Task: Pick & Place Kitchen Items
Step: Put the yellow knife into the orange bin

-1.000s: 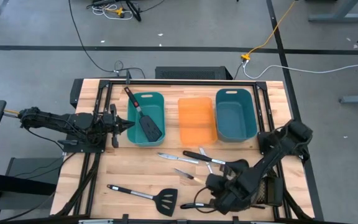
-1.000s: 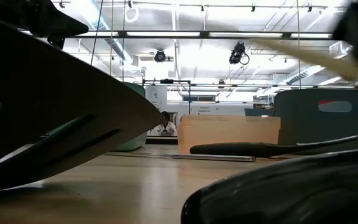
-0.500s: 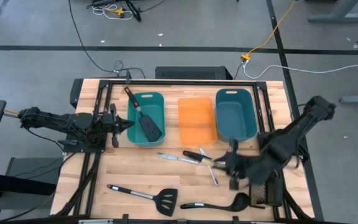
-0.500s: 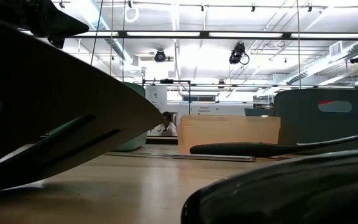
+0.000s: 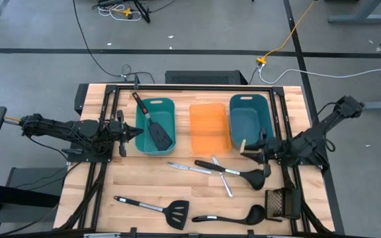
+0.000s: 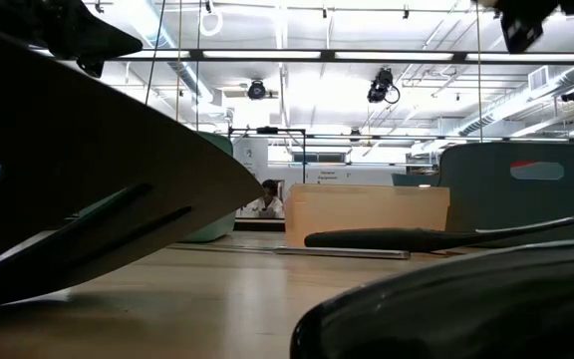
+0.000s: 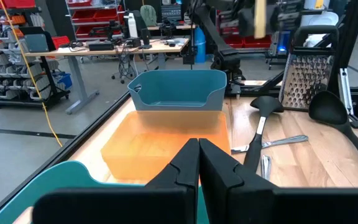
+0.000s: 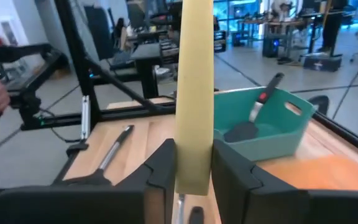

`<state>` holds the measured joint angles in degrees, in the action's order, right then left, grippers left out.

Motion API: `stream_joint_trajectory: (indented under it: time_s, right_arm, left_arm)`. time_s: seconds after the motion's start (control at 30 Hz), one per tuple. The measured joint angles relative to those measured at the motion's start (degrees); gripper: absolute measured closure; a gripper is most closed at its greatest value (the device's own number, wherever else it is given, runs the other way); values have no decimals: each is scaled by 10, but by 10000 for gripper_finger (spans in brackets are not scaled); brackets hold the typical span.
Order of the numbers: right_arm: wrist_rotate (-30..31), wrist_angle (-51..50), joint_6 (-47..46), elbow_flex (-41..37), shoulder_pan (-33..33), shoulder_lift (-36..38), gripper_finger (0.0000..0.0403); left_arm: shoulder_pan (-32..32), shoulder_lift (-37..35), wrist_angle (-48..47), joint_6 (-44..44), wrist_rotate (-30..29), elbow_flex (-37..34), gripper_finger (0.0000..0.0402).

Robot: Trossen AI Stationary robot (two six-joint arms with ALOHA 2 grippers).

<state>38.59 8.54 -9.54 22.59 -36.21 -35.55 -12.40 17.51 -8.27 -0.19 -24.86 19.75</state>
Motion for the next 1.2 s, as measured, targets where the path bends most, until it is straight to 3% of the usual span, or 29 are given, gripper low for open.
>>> stream_joint_trajectory:
  time_s: [0.17,0.53,1.03,1.2]
  right_arm:
    - [10,7,-16,-66,13,62,322]
    - [25,34,-20,-130,17,95,322]
    - [41,40,-22,-128,20,95,322]
    - [31,-41,-39,-41,58,54,322]
  left_arm:
    - [0,0,1,4,0,0,387]
    - [0,0,4,12,0,0,387]
    - [0,0,4,26,0,0,387]
    - [0,0,4,26,0,0,387]
